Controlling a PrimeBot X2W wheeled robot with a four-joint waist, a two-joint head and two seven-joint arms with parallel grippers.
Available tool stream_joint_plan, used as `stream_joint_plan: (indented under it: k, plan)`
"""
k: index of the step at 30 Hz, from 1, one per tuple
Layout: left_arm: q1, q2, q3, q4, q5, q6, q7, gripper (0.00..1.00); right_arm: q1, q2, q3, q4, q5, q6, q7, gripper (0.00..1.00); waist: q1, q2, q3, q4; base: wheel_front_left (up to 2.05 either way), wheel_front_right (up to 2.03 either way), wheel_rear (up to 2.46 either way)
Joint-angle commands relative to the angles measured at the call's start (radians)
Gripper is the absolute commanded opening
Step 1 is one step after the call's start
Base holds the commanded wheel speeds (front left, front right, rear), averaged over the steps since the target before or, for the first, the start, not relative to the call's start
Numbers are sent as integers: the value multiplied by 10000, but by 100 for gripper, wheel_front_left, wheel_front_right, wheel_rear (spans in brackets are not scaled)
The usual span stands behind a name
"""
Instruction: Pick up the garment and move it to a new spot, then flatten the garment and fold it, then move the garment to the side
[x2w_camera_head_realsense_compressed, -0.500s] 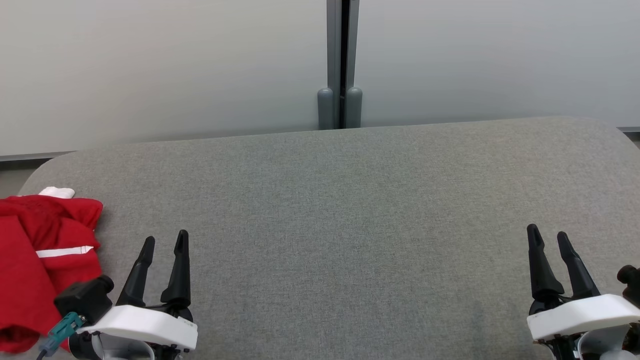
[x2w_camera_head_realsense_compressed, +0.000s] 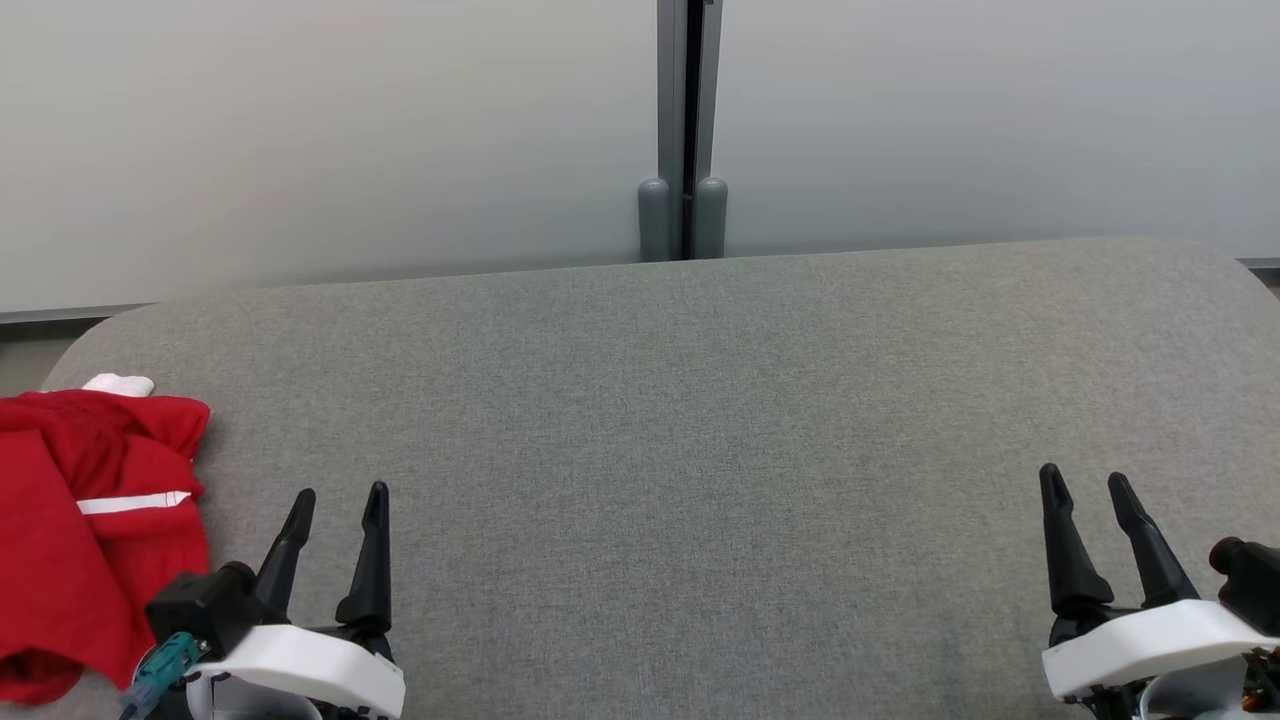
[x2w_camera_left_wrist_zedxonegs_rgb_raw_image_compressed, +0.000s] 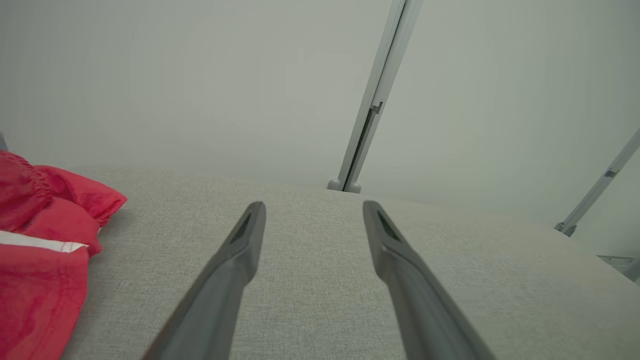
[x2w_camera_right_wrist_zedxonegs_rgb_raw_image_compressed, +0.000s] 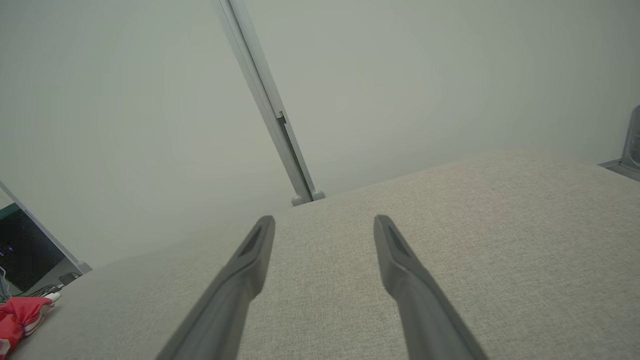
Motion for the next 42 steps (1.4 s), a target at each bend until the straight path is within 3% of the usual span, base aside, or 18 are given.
stream_joint_plan:
  k: [1,23,42]
  plan:
    - [-83,85,-6,-22,233,30,-86,100,6,-32,14,-94,-188,3,-82,100,0,-1,-1,3,0,0,0]
    - [-195,66,-145,471,1713,87,-546,100,199,0,80,-171,-1772,3,-170,100,0,-1,-81,59,0,0,0]
    - [-256,-14,-198,926,2295,22,-852,100,329,139,21,-151,-2299,4,-196,100,0,-1,-95,98,0,0,0]
